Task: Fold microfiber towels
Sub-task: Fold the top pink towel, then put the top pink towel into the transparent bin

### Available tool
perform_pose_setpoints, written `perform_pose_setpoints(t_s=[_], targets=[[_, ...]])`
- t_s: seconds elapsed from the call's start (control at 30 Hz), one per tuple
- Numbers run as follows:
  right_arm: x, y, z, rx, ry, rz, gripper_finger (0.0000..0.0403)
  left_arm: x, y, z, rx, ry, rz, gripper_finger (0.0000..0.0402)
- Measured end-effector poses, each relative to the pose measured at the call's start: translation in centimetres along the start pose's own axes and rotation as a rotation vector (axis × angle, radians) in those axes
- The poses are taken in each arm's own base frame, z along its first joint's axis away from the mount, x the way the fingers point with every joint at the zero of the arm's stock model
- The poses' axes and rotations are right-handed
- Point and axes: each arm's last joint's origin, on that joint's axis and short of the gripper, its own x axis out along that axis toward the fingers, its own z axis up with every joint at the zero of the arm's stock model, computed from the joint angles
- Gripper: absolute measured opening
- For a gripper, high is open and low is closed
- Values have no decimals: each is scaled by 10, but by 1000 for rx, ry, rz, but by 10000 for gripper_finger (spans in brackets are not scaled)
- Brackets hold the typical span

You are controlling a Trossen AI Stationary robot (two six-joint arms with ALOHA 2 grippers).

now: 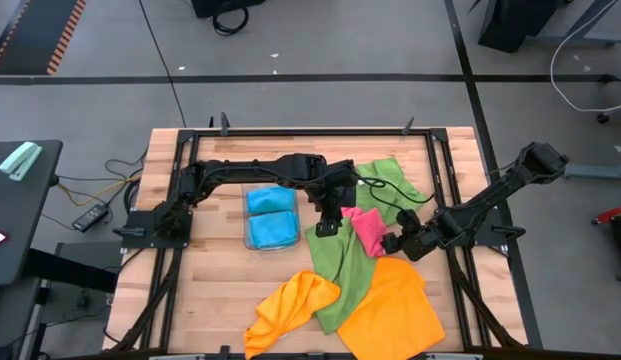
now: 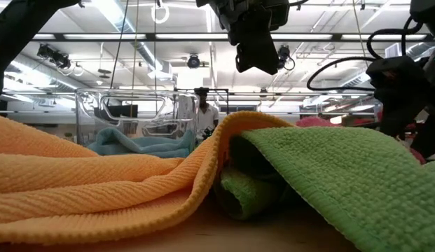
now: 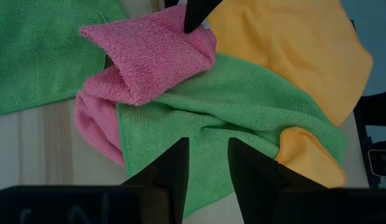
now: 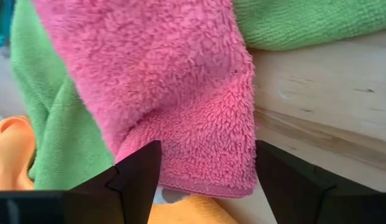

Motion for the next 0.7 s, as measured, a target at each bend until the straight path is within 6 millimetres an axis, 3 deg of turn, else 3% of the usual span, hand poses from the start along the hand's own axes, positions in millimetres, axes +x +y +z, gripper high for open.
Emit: perform_pose_setpoints(t_s=[0.7], targets=[[-11,7,2,-59,30,-69,263,0,-1,0,8,1,-1,111]])
